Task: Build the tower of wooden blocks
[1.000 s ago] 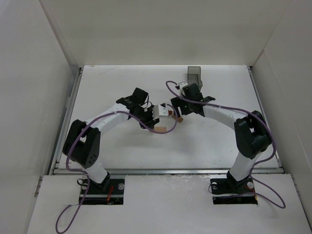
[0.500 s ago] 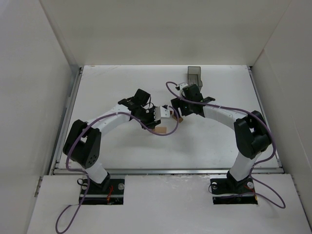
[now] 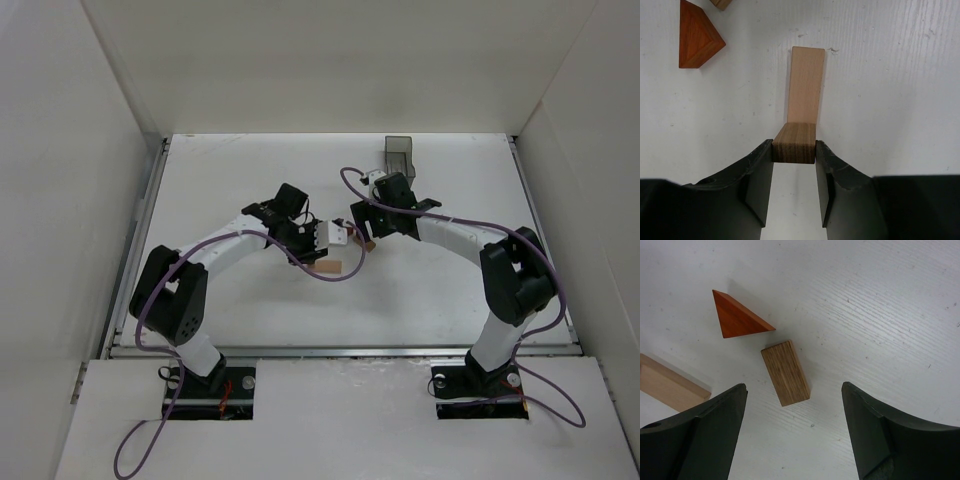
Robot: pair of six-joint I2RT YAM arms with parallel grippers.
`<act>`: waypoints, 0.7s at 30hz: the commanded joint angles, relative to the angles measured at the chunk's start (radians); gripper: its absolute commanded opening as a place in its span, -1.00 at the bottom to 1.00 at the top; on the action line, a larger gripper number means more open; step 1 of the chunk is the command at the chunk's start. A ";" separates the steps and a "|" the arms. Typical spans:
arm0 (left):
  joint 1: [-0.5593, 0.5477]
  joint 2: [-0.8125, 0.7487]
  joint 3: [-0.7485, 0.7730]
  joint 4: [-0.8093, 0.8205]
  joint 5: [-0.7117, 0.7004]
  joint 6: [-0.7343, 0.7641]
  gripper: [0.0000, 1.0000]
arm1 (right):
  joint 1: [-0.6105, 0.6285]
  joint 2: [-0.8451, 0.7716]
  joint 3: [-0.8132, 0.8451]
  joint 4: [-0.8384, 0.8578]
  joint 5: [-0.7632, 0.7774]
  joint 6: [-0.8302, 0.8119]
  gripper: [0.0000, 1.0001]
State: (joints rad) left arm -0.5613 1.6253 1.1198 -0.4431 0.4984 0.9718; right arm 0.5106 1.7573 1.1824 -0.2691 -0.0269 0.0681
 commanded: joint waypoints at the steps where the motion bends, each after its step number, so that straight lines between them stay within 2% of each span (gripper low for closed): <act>1: -0.002 -0.031 -0.018 -0.026 0.011 0.034 -0.83 | -0.006 -0.036 0.011 0.041 -0.011 0.007 0.64; 21: -0.002 -0.041 -0.020 0.003 -0.008 0.024 -0.83 | -0.006 -0.036 0.011 0.041 -0.011 0.007 0.64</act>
State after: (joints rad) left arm -0.5613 1.6253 1.0996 -0.4412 0.4858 0.9943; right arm 0.5106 1.7573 1.1824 -0.2691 -0.0269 0.0681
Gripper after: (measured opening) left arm 0.323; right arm 0.820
